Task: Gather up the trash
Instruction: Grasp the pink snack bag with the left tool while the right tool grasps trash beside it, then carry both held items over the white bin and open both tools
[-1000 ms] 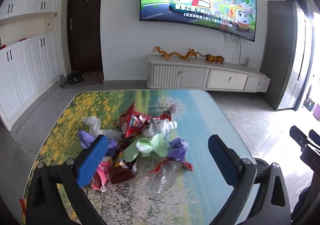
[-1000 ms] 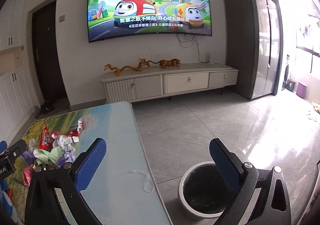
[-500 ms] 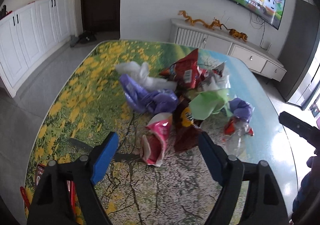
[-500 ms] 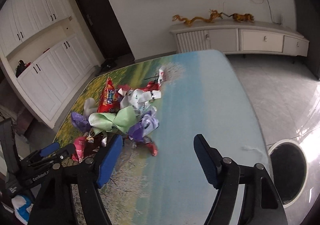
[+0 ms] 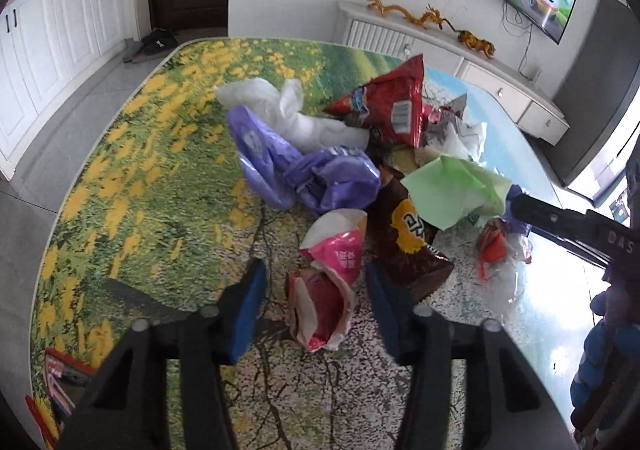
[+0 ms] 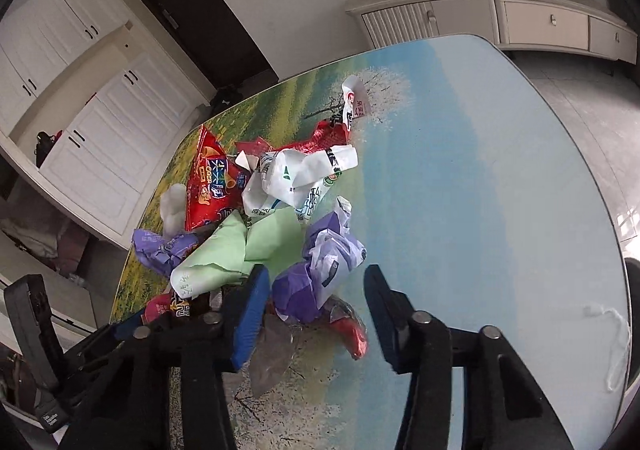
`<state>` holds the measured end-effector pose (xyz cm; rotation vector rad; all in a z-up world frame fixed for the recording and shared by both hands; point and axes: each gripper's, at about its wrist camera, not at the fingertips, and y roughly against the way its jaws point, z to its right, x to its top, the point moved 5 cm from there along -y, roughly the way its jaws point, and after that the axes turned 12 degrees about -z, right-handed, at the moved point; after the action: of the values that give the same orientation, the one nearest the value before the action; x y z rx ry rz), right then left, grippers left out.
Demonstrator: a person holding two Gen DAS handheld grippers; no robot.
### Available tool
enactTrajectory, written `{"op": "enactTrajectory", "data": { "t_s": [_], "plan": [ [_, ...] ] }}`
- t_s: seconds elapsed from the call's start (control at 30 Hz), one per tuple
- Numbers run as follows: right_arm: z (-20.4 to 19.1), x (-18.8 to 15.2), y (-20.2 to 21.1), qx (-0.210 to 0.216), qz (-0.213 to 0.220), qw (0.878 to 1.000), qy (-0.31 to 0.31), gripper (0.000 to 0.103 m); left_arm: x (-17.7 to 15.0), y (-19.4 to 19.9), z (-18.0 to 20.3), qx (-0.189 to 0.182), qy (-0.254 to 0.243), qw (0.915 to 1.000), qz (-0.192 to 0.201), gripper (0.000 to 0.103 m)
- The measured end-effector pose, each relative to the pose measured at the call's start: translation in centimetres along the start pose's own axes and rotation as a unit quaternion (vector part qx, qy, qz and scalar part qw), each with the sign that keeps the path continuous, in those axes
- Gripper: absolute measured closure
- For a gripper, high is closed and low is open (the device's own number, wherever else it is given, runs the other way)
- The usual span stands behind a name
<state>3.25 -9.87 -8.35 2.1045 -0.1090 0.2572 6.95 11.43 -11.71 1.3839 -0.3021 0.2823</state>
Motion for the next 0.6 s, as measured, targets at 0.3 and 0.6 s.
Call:
{"op": "enactTrajectory", "data": {
  "t_s": [0.3,0.6],
  "plan": [
    [0.7,0.2,1.9,0.025,0.029,0.999,0.0,0.08,0.2,1.5,0.7,-0.009,-0.003,0.9996,0.027,0.072],
    [1.4,0.3,4.1,0.043,0.052,0.998,0.007,0.086,0.5,5.0,2.5,-0.011,-0.013,0.9975,0.069,0.072]
  ]
}}
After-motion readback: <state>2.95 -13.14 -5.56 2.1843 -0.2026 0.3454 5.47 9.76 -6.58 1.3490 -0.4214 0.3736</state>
